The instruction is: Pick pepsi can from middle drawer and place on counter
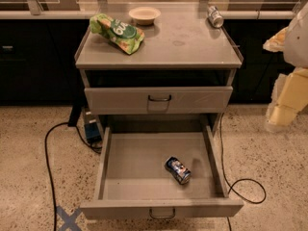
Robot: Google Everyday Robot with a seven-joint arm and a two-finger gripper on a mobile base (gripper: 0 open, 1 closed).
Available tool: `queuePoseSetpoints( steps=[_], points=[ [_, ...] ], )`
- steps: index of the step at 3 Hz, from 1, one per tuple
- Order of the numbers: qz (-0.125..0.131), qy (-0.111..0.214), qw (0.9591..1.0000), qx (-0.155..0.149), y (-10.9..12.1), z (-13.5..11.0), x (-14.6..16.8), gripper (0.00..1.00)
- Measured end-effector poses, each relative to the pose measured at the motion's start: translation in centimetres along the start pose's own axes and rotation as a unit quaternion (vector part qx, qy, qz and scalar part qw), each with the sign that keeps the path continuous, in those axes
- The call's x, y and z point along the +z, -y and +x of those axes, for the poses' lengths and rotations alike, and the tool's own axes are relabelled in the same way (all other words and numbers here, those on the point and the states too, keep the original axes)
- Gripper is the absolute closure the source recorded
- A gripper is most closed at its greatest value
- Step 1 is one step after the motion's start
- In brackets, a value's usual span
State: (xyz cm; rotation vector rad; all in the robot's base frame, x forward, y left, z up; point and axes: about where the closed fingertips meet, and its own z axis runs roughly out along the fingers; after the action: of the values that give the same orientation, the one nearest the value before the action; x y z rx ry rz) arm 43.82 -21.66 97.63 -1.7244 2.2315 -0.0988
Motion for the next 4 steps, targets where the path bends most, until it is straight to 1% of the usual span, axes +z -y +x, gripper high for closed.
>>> queuePoseSetpoints(
  steps=[1, 2, 3, 4],
  points=[
    [0.000, 0.000, 1.0000, 0.000, 0.0, 0.0, 0.0, 0.00],
    [0.002, -0.008, 0.9999, 0.007, -0.2, -0.1, 1.5, 0.00],
    [0.000, -0.018, 0.9998, -0.001, -0.7, -0.2, 6.0, 0.00],
    [-0.010, -0.028, 0.9995, -0.012, -1.7, -0.6, 13.5, 0.00]
  ],
)
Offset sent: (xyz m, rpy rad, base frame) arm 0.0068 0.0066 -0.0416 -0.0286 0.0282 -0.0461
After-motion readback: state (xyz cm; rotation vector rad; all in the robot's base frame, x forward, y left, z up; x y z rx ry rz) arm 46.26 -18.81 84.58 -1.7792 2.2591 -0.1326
